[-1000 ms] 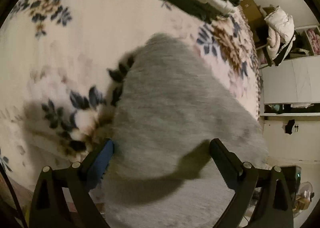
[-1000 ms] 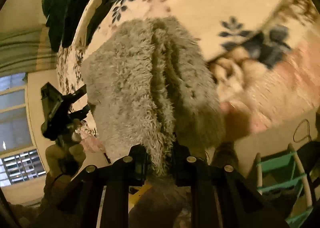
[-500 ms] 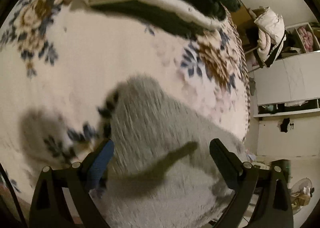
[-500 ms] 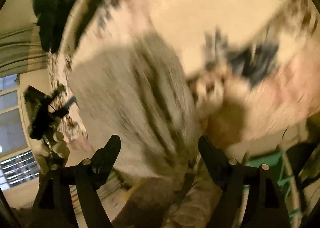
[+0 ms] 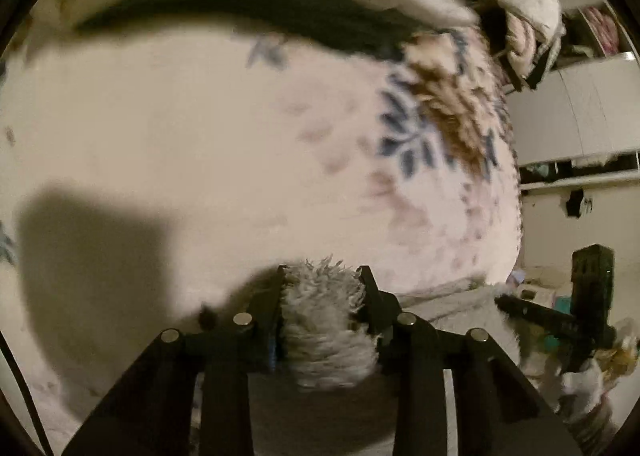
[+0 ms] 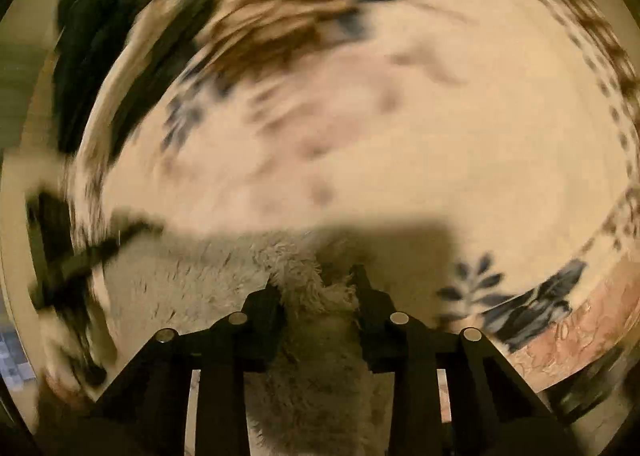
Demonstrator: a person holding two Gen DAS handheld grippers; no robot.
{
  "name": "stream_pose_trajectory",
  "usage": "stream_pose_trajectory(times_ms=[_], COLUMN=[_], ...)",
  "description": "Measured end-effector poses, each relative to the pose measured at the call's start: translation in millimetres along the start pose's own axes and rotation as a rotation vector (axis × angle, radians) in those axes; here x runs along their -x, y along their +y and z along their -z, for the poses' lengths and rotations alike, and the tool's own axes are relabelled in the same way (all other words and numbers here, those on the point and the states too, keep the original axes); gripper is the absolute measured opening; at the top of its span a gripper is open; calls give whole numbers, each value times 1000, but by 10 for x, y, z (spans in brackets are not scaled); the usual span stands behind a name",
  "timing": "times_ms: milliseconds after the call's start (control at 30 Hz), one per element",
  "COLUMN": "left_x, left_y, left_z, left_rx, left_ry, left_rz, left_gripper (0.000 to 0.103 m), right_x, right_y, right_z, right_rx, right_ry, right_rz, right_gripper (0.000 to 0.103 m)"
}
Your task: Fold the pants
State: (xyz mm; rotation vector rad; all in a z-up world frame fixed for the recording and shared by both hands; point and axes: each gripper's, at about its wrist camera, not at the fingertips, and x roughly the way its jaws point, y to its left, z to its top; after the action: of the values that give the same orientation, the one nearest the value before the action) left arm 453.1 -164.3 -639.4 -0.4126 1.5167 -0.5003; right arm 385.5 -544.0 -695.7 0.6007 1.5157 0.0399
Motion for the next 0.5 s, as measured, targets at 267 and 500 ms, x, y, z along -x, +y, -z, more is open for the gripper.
stream_pose_trajectory(times_ms=[267, 500], left_x=[345, 1011], left_y=[86, -69], left_z=[66, 819], left_rx=[148, 95], left_ry=[-47, -246], left_rz=[74, 135], left_gripper=[74, 103], right_x=[-5, 416], right_y=[-59, -91], right_z=[-66, 601], right_rx=[8, 211], right_ry=[51, -90], right_rz=[-125, -150], right_gripper=[98, 98])
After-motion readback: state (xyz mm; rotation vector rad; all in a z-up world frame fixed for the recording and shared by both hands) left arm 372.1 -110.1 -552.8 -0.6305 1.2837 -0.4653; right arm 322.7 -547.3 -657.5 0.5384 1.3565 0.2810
